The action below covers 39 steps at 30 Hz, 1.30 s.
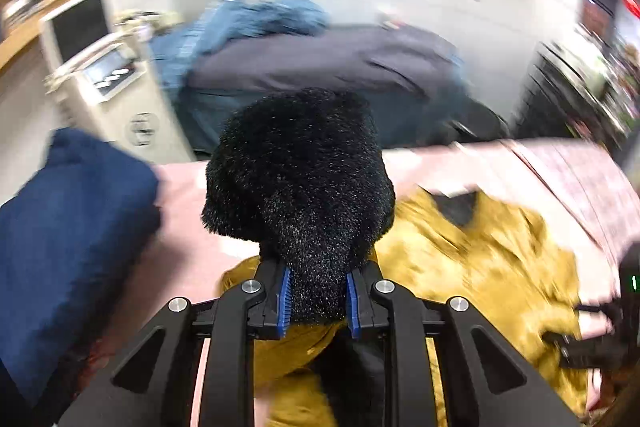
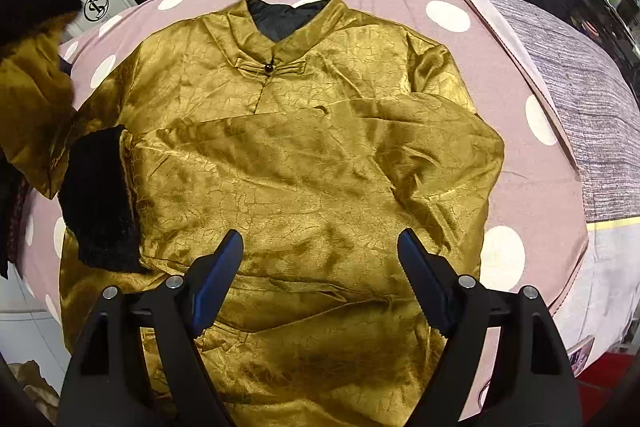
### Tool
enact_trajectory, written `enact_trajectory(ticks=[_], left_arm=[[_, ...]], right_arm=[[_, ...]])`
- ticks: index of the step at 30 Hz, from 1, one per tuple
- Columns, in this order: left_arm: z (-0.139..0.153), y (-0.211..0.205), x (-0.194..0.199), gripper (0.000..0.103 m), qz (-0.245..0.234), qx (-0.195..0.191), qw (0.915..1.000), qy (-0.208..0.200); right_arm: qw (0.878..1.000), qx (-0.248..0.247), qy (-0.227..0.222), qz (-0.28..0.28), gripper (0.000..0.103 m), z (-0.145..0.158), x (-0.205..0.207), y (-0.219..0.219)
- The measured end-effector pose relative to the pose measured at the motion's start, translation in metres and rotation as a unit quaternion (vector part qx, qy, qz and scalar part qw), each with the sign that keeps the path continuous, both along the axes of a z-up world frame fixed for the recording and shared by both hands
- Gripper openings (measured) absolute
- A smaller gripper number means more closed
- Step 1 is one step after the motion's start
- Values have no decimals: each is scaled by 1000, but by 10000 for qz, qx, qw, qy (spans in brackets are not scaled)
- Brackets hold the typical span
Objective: Fold large clothes
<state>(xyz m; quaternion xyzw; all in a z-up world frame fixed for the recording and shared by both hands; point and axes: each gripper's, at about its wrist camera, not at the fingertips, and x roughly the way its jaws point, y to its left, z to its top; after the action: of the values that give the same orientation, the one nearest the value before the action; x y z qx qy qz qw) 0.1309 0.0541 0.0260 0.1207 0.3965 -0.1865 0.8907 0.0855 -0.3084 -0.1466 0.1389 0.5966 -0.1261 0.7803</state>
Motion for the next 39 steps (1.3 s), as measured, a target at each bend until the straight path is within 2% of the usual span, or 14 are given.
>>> enact_trajectory(ticks=[4, 7, 9, 11, 13, 15, 18, 23, 29, 34, 39], left_arm=[[-37, -52, -29, 20, -696, 357, 9965, 303], [-73, -87, -48, 23, -1184, 823, 9881, 529], [-97, -103, -55, 35, -1355, 1315, 9802, 599], [-118, -115, -67, 65, -1544, 1679, 9711, 701], [-131, -123, -83, 87, -1848, 1842, 9623, 767], [-134, -124, -96, 90, -2087, 1843, 9579, 698], [-139, -124, -103, 95, -2222, 1842, 9535, 867], [-135, -107, -103, 96, -2087, 1552, 9586, 1164], [-127, -56, -90, 97, -1374, 1039, 9708, 1672], [-120, -10, -79, 97, -818, 637, 9776, 1833], [-121, 29, -68, 97, -81, 404, 9794, 1976]], right_arm=[[9999, 29, 60, -100, 79, -4, -5, -6], [9997, 95, 142, -178, 79, -10, -8, -8], [9995, 143, 199, -193, 79, -13, -8, -9], [9993, 170, 257, -190, 79, -17, -9, -8], [9991, 210, 303, -194, 79, -21, -10, -8], [9989, 244, 323, -233, 79, -23, -10, -10], [9985, 289, 310, -333, 79, -23, -11, -13], [9977, 415, 278, -451, 79, -24, -12, -16], [9964, 669, 246, -458, 79, -25, -5, -14], [9938, 1069, -154, -265, 79, -13, 19, -3], [9947, 795, -584, 274, 79, 11, 54, 22]])
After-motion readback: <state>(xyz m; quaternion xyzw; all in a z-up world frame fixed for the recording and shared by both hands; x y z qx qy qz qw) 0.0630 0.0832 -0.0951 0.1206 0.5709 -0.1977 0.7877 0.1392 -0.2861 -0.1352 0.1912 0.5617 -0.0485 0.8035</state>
